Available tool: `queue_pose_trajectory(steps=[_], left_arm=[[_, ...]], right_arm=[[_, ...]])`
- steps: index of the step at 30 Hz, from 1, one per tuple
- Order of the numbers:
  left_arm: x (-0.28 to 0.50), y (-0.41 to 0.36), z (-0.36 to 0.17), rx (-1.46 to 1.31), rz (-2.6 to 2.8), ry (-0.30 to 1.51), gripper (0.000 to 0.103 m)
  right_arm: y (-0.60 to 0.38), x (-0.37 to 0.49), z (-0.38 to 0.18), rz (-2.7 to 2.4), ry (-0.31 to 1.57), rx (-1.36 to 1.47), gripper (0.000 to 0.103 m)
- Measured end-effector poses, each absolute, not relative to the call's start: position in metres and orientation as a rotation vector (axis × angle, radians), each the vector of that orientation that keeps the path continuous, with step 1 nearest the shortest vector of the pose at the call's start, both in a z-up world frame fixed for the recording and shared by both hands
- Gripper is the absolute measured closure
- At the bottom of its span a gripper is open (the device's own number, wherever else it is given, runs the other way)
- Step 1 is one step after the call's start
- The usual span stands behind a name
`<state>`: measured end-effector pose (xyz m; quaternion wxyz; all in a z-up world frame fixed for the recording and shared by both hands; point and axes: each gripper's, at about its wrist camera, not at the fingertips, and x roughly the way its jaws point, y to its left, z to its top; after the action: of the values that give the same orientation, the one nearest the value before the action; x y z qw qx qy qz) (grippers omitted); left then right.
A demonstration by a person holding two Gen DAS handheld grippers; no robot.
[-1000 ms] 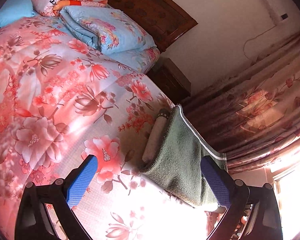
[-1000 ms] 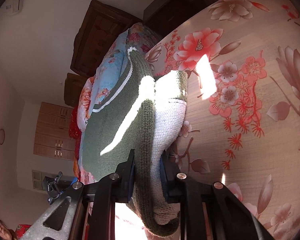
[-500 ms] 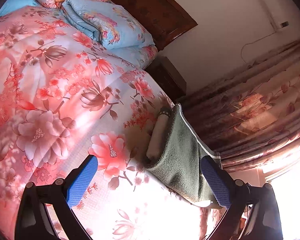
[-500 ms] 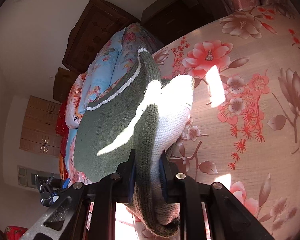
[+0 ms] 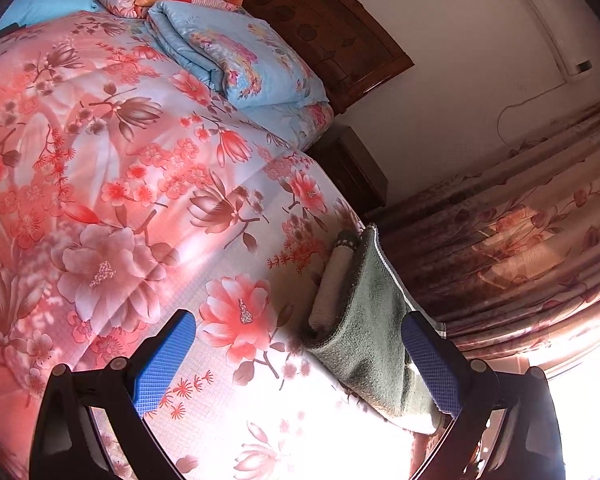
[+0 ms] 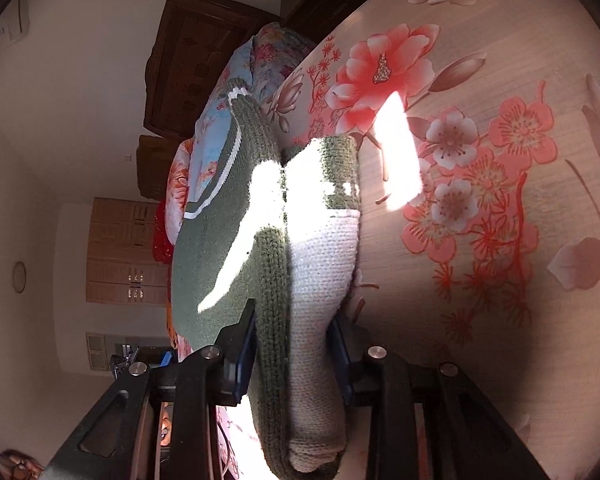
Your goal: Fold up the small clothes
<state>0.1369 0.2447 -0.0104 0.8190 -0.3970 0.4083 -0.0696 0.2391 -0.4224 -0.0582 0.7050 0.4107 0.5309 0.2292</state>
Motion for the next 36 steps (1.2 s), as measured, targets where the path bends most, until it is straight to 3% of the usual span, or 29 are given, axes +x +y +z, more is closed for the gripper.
queue_pose_trajectory(steps=[6,12,23,25,27,34,36], left_arm=[[0.136,0.235,-0.009,-0.849,-0.153,0.874,0.0],[0.136,0.234,-0.01,-0.859,-0.179,0.88,0.0],[0.144,0.255,-0.022,-0.898,-0.28,0.871,0.0],[0.145,0.262,-0.025,-0.91,-0.301,0.86,0.0],[0.146,0.27,-0.028,-0.921,-0.32,0.854,0.0],[0.149,0.291,-0.039,-0.94,-0.355,0.856,0.0],[0.149,0.291,-0.037,-0.919,-0.363,0.869,0.0]], right_arm=[[-0.412,0.232,-0.053,0.46,1.12,0.861,0.076],[-0.403,0.216,-0.027,0.495,1.06,0.958,0.074],[-0.295,0.248,0.087,0.495,1.044,0.728,0.068],[-0.264,0.259,0.104,0.52,1.033,0.7,0.073],[-0.225,0.272,0.116,0.556,1.03,0.664,0.087],[-0.108,0.304,0.107,0.609,1.109,0.661,0.084],[-0.109,0.296,0.106,0.624,1.092,0.701,0.077]])
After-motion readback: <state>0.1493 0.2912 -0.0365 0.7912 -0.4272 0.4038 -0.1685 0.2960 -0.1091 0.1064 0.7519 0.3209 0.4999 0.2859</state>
